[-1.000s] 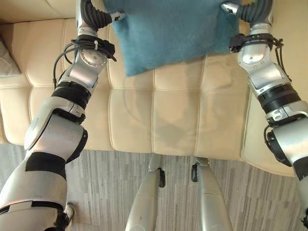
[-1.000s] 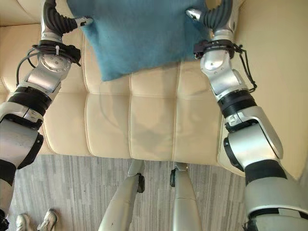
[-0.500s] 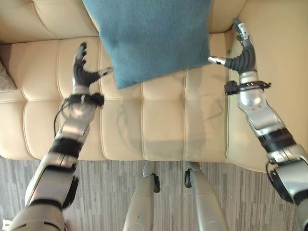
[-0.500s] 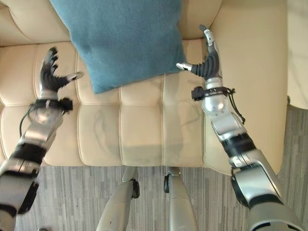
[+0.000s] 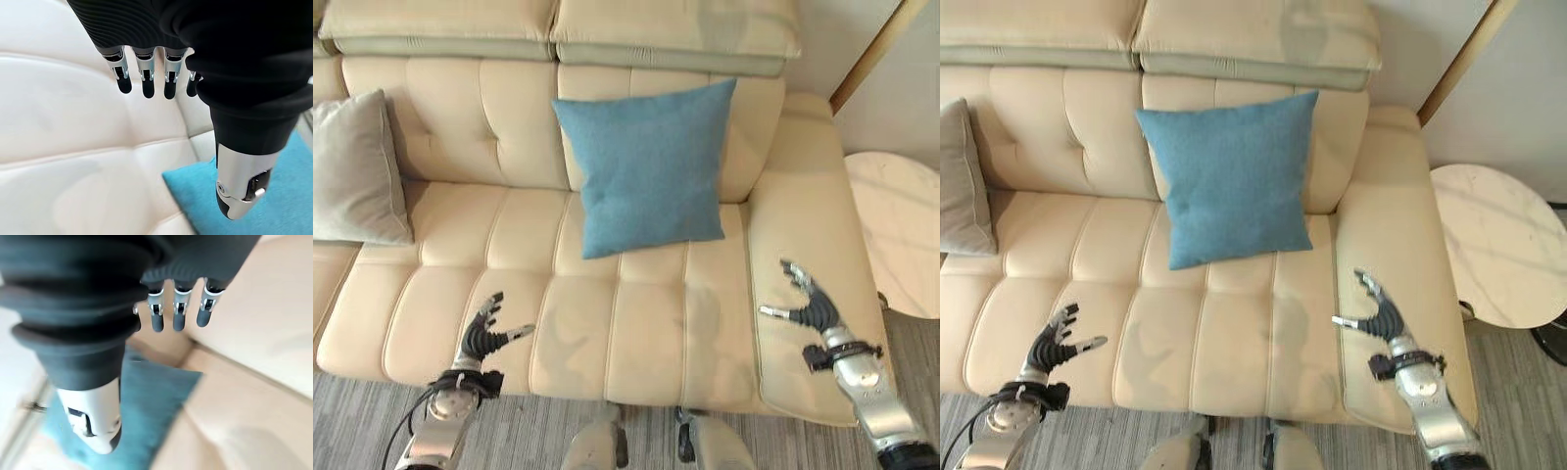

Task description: Pick up all the scattered cushions and arrange them neatly on the sofa.

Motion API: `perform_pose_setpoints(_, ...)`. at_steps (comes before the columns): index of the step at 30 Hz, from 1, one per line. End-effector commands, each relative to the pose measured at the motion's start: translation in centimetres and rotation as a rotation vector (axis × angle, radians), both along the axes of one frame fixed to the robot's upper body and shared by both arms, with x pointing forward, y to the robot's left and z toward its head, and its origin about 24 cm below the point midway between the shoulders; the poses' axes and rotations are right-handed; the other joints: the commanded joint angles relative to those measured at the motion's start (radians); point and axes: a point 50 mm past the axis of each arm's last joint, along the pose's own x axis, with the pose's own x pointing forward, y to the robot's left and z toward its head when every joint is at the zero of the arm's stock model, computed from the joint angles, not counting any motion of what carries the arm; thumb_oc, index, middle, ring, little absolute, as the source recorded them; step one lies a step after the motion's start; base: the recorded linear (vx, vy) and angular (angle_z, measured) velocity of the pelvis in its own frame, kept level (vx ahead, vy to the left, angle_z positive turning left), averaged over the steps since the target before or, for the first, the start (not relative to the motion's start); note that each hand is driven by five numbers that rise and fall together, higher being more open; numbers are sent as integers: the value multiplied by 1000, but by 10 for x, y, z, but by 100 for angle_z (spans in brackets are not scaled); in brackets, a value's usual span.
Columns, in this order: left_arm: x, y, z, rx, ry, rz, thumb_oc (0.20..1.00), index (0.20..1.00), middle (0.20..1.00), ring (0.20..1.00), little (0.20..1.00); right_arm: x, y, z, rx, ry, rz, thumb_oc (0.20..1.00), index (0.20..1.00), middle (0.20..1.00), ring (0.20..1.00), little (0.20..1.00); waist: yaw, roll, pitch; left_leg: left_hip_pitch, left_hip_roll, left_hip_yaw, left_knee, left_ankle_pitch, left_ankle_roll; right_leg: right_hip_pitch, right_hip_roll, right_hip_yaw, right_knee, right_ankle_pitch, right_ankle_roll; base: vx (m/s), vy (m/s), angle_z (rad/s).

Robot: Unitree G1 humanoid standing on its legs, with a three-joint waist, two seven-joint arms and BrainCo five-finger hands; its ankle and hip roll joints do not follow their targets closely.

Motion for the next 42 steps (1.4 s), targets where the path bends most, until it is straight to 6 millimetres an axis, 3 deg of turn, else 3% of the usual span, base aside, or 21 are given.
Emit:
perform_pose_setpoints(1, -13, 5, -11, 45, 86, -12, 1000, 1000, 1000, 1000, 1000, -9, -15, -5, -100, 71, 8, 1000, 1000, 1000, 1000, 1000, -17, -20, -99, 74, 19, 21, 8, -113, -45, 14, -64, -3, -13, -45, 111, 0, 73, -34)
perform_pose_setpoints(3, -21, 5, -18, 30, 115, 13, 1000, 1000, 1000, 1000, 1000, -17, -17, -14, -70, 108, -32, 1000, 1000, 1000, 1000, 1000, -16, -24, -101, 94, 15, 26, 8, -119, -41, 28, -62, 5, -14, -43, 112, -43, 104, -26)
perform_pose_setpoints(4, -41, 7, -33, -33, 167, 121, 1000, 1000, 1000, 1000, 1000, -37, -22, -35, -30, 200, -118, 1000, 1000, 1000, 1000, 1000, -18, -35, -101, 120, 12, 48, 0, -128, -32, 24, -60, 17, -16, -22, 118, -83, 109, -27)
perform_pose_setpoints(7, -40, 12, -32, -58, 137, 187, 1000, 1000, 1000, 1000, 1000, -36, -18, -41, 13, 204, -161, 1000, 1000, 1000, 1000, 1000, -17, -44, -74, 102, 19, 63, 7, -113, -26, -9, -62, 22, 12, 15, 137, -240, 19, -41)
perform_pose_setpoints(8, -35, 14, -29, -61, 117, 202, 1000, 1000, 1000, 1000, 1000, -34, -15, -44, 47, 202, -181, 1000, 1000, 1000, 1000, 1000, -10, -46, -60, 85, 26, 66, 20, -105, -22, -21, -62, 13, 47, -3, 136, -553, -35, -39)
perform_pose_setpoints(9, -29, 19, -23, -53, 85, 228, 1000, 1000, 1000, 1000, 1000, -36, -8, -49, 106, 202, -211, 1000, 1000, 1000, 1000, 1000, 5, -39, -37, 54, 48, 72, 35, -79, -19, -22, -54, -9, 186, -81, 119, -431, -15, -26)
perform_pose_setpoints(11, -29, 19, -23, -53, 84, 228, 1000, 1000, 1000, 1000, 1000, -36, -8, -49, 106, 201, -211, 1000, 1000, 1000, 1000, 1000, 5, -39, -40, 49, 48, 72, 36, -77, -19, -27, -54, -8, 187, -80, 118, -280, -9, -27)
perform_pose_setpoints(12, -30, 23, -22, -42, 83, 243, 1000, 1000, 1000, 1000, 1000, -45, -7, -58, 137, 224, -252, 1000, 1000, 1000, 1000, 1000, 24, -26, -37, 32, 64, 67, 25, -44, -15, 19, -30, 19, 402, -168, 102, -272, -15, -8)
perform_pose_setpoints(14, -31, 23, -24, -40, 91, 256, 1000, 1000, 1000, 1000, 1000, -48, -7, -60, 147, 229, -272, 1000, 1000, 1000, 1000, 1000, 32, -32, -42, 15, 60, 59, 22, -25, -18, 62, -12, 43, 423, -183, 101, -294, -118, 17)
perform_pose_setpoints(15, -32, 20, -27, -56, 93, 263, 1000, 1000, 1000, 1000, 1000, -47, -7, -61, 146, 233, -281, 1000, 1000, 1000, 1000, 1000, 58, -47, -56, -31, 57, 50, 22, 6, -33, 136, 8, 43, 302, -265, 69, -413, -289, 17)
perform_pose_setpoints(16, -29, 21, -27, -41, 94, 270, 1000, 1000, 1000, 1000, 1000, -44, -7, -61, 159, 222, -296, 1000, 1000, 1000, 1000, 1000, 66, -48, -53, -101, 71, 43, 25, 60, -56, 147, 43, 57, 211, -300, 31, -410, -295, 19)
perform_pose_setpoints(18, -26, 18, -27, -32, 96, 251, 1000, 1000, 1000, 1000, 1000, -44, -13, -58, 154, 207, -323, 1000, 1000, 1000, 1000, 1000, 60, -34, -50, -159, 85, 25, 16, 112, -93, 138, 79, 64, 129, -289, 8, -452, -214, 36)
perform_pose_setpoints(19, -17, 15, -23, -34, 72, 239, 1000, 1000, 1000, 1000, 1000, -36, -20, -52, 129, 187, -335, 1000, 1000, 1000, 1000, 1000, 62, -22, -20, -199, 82, 10, 19, 133, -123, 108, 84, 53, 110, -260, 3, -571, -126, 22)
perform_pose_setpoints(20, -14, 14, -22, -35, 64, 231, 1000, 1000, 1000, 1000, 1000, -34, -23, -49, 120, 176, -337, 1000, 1000, 1000, 1000, 1000, 53, -27, -9, -206, 69, -7, 56, 96, -111, 89, 73, 36, 98, -236, 8, -689, -108, 6)
perform_pose_setpoints(22, -15, 13, -21, -29, 69, 200, 1000, 1000, 1000, 1000, 1000, -32, -24, -44, 118, 160, -316, 1000, 1000, 1000, 1000, 1000, 11, -69, -15, -143, 37, -15, 235, -101, -61, 55, 17, -4, 52, -161, 26, -463, -58, 40)
perform_pose_setpoints(23, -14, 12, -21, -30, 72, 193, 1000, 1000, 1000, 1000, 1000, -32, -25, -43, 112, 164, -304, 1000, 1000, 1000, 1000, 1000, 4, -69, -20, -102, 37, -19, 235, -129, -58, 50, 15, -9, 44, -153, 26, -190, 29, 72)
perform_pose_setpoints(26, -19, 7, -27, -30, 107, 177, 1000, 1000, 1000, 1000, 1000, -36, -31, -44, 78, 191, -292, 1000, 1000, 1000, 1000, 1000, -10, -53, -56, -21, 36, -26, 144, -117, -57, 60, 31, -15, 33, -146, 29, -14, 75, 42)
perform_pose_setpoints(33, -25, 7, -29, -27, 129, 161, 1000, 1000, 1000, 1000, 1000, -45, -36, -51, 51, 249, -289, 1000, 1000, 1000, 1000, 1000, -2, -51, -96, 73, 24, -30, 27, -100, -53, 98, 32, -15, 8, -135, 38, 8, 58, 3)
perform_pose_setpoints(42, -28, 7, -31, -11, 146, 146, 1000, 1000, 1000, 1000, 1000, -51, -31, -59, 48, 299, -279, 1000, 1000, 1000, 1000, 1000, 3, -51, -114, 126, 17, -27, -5, -102, -47, 136, 27, -7, 1, -133, 48, 3, 31, 0)
